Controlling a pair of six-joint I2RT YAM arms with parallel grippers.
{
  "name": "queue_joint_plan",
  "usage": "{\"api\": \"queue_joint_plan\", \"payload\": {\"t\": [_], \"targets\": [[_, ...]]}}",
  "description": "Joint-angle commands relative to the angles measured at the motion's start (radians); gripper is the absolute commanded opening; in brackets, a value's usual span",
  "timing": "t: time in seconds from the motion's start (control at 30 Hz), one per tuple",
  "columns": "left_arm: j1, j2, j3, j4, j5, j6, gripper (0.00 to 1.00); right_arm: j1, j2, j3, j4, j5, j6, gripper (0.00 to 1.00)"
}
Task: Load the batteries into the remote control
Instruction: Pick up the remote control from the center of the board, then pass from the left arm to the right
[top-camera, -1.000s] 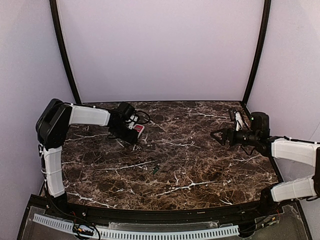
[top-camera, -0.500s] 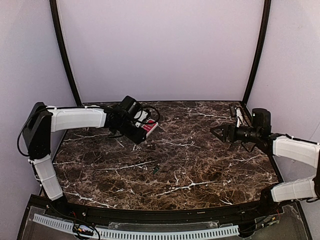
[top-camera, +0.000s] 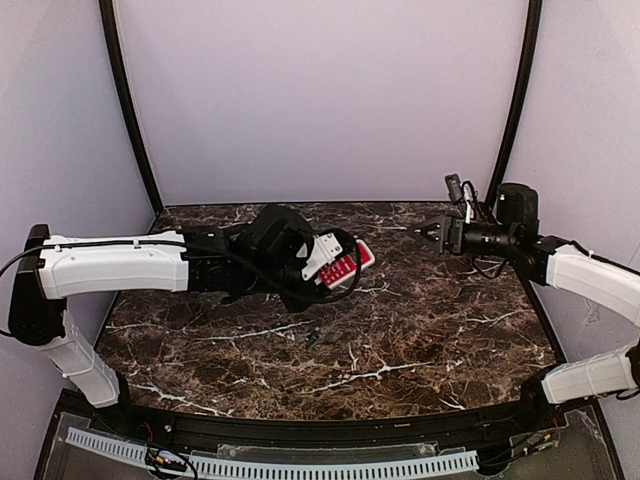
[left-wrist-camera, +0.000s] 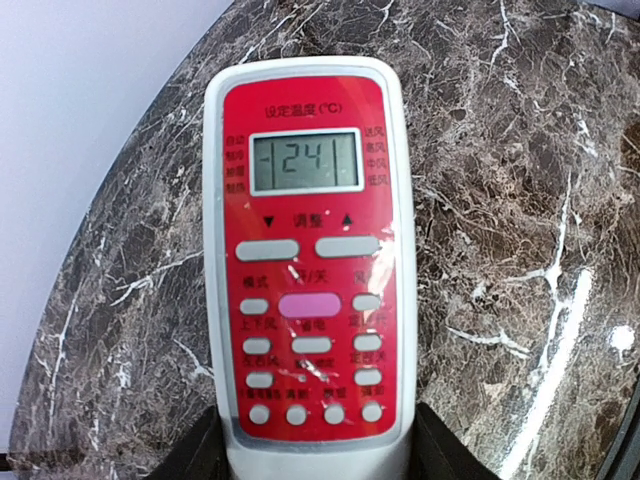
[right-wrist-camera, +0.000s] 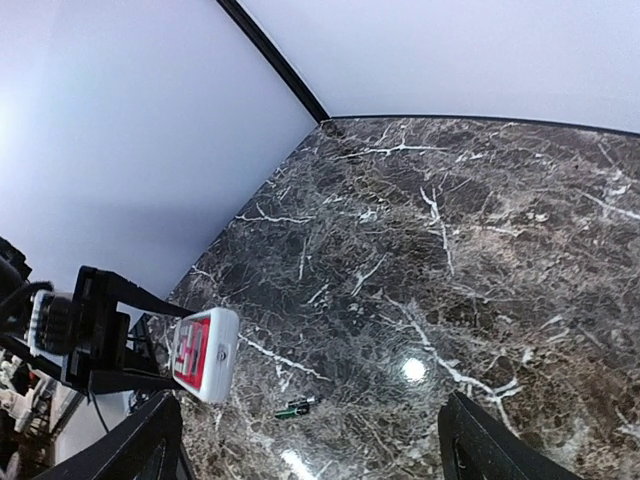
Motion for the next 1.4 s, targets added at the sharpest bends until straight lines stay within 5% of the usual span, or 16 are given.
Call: {"api": "queue_joint_plan", "payload": {"t": [0.0, 0.43, 0.93, 1.1, 1.17, 1.37], "targets": [[-0.067, 0.006, 0.028, 0.035, -0.176, 0.09, 0.37, 0.044, 0.041, 0.035, -0.033, -0.036, 0.078, 0.87], [-0.142, 0.04, 0.04, 0.1, -0.238, 0.149, 0.37, 0.191, 0.122, 0.058, 0.025, -0.103, 0.094, 0.66], [-0.142, -0.018, 0.012, 0.132, -0.147, 0.161, 0.36, 0.206, 0.122, 0.059, 0.059, -0.247, 0.115, 0.3], [-0.144, -0.035, 0.0, 0.154, -0.162, 0.182, 0.38, 0.206, 0.121, 0.061, 0.059, -0.248, 0.135, 0.1], [-0.151, -0.038, -0.01, 0.168, -0.192, 0.2, 0.46, 0.205, 0.116, 0.063, 0.058, -0.245, 0.151, 0.05], [-0.214, -0.043, -0.066, 0.298, -0.419, 0.368, 0.92, 0.205, 0.093, 0.077, 0.053, -0.208, 0.215, 0.0]]}}
